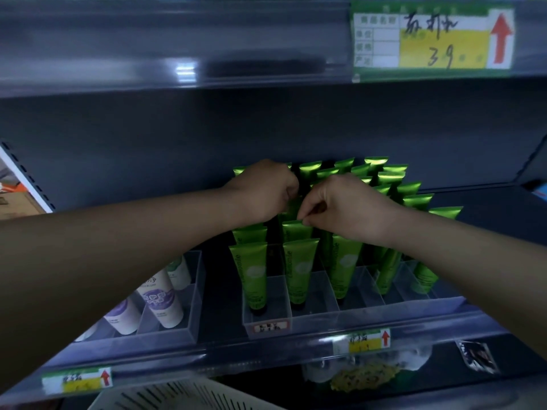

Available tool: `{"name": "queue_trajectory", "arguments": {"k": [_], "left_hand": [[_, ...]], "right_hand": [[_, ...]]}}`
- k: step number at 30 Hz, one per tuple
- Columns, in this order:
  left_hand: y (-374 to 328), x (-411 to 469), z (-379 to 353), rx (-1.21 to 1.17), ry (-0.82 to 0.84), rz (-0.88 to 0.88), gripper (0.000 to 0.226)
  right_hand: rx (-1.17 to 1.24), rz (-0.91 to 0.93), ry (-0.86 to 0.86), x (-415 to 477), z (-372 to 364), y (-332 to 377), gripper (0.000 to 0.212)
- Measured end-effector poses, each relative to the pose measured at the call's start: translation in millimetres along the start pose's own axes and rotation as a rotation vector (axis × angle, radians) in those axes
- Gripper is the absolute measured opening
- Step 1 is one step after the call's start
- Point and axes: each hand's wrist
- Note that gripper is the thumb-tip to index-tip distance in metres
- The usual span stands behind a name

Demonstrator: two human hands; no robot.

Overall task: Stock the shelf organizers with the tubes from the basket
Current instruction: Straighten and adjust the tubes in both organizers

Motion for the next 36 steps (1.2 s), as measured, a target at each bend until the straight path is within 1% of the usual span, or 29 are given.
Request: {"name": "queue_trajectory", "arguments": {"k": [11,16,19,23,26,30,36], "left_hand": [[1,-4,-3,0.002,-0.026,-0.017,0.007],[0,-5,-2,-0.001,-0.02,-0.024,0.011],[-1,-6,1,-0.004,0.0,-0.008,0.013],[-4,-7,9,-0.049,0.018,0.019,0.023],[-12,-3,17,-0.058,-0.01,0.013,0.023],[-28,6,21,-0.135,-0.041,-0.002,0.022],[-52,17,14,-0.195,-0.02,-0.035,0.019]], "right_hand": [[-0.023,0.031,-0.041,2,-5,0,0.012],[-0.024,0.009,-0.011,-1,0,1,0.018],[0.005,0.0,-0.031,-3,11,1,0.019],[0.034,-0.027,-0.093,-8,30,-3,0.017],[0.064,-0.059,-0.126,-15,44,-10,0.015],[0.067,-0.085,-0.119,-28,56,-21,0.013],[0.067,-0.103,-0.094,-45,55,-36,0.011]]}}
Point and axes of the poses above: each hand's wrist, its own x-axis towards the middle knuckle, its own z-axis out of the back of the hand, y = z × x
